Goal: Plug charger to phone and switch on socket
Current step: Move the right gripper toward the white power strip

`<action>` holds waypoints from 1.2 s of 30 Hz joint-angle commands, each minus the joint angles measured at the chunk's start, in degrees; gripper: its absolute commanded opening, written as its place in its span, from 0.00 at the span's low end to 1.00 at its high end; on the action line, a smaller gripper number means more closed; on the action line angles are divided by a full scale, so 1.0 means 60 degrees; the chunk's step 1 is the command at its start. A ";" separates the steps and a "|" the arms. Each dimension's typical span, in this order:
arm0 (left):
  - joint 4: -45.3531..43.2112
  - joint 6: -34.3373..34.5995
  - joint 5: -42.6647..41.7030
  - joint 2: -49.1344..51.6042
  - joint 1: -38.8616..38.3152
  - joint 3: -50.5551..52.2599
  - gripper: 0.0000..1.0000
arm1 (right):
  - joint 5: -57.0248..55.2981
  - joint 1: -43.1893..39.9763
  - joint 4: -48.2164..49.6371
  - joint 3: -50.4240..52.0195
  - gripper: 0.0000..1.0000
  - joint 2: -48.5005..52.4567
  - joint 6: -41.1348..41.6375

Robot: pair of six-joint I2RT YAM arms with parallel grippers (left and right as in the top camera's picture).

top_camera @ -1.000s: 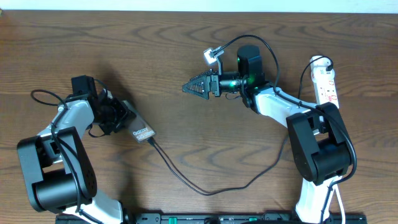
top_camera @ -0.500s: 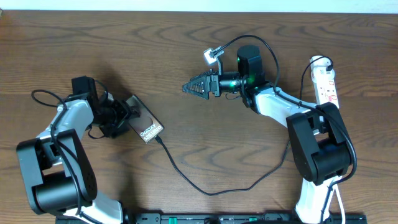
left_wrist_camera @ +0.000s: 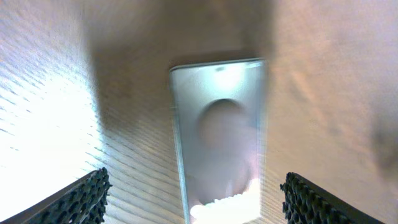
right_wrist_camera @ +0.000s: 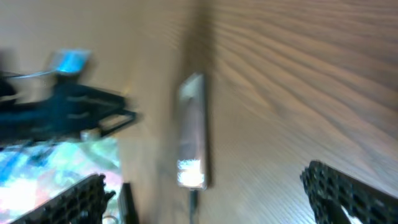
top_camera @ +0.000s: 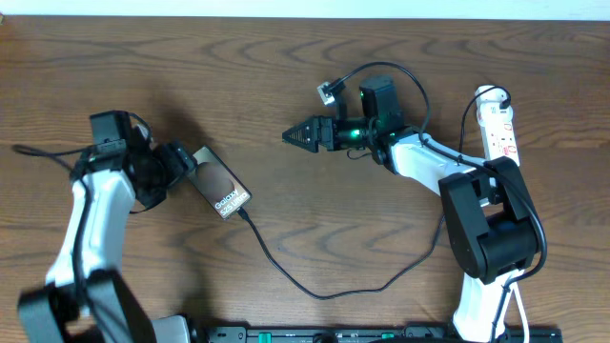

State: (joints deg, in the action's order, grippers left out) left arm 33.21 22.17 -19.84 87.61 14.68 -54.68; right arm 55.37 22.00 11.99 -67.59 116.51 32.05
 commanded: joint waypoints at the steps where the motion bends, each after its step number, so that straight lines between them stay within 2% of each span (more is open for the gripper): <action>1: 0.0047 -0.0408 -0.0732 -0.1191 0.0004 0.0011 0.87 | -0.1920 0.0036 -0.1180 -0.0222 0.99 -0.0404 -0.0342; 6: 0.0040 -0.0408 -0.1202 -0.1985 0.0000 0.0011 0.88 | -0.4386 0.0029 -0.4575 -0.1115 0.99 -0.1290 -0.1297; 10: 0.0047 -0.0408 -0.1202 -0.2284 0.0004 0.0011 0.88 | -0.6808 -0.0029 -0.7227 -0.1956 0.99 -0.2430 -0.1319; 16: 0.0106 -0.0415 -0.1198 -0.2295 0.0000 0.0011 0.88 | -0.7821 -0.0641 -0.8043 -0.2175 0.99 -0.4564 -0.1781; 21: 0.0106 -0.0495 -0.1195 -0.2295 0.0004 0.0011 0.88 | -0.7657 -0.2426 -0.8072 -0.2222 0.99 -0.6080 -0.1949; 26: 0.0102 -0.0521 -0.1195 -0.2295 0.0004 0.0011 0.88 | -0.5439 -0.5104 -0.8382 -0.2645 0.99 -0.6160 -0.2510; 30: 0.0175 -0.0517 -0.1198 -0.2295 -0.0004 0.0011 0.88 | -0.4237 -0.6976 -0.9413 -0.3719 0.99 -0.5286 -0.3508; 33: 0.0204 -0.0517 -0.1195 -0.2295 -0.0004 0.0011 0.88 | -0.3246 -0.7675 -1.0724 -0.4976 0.99 -0.4218 -0.5169; 36: 0.0211 -0.0517 -0.1198 -0.2295 -0.0004 0.0011 0.88 | -0.3209 -0.7952 -1.1879 -0.6302 0.99 -0.2929 -0.6218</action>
State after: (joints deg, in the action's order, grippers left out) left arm 34.35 20.47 -26.70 74.19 14.68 -54.65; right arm 30.46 -24.69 -56.51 -99.33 93.27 5.54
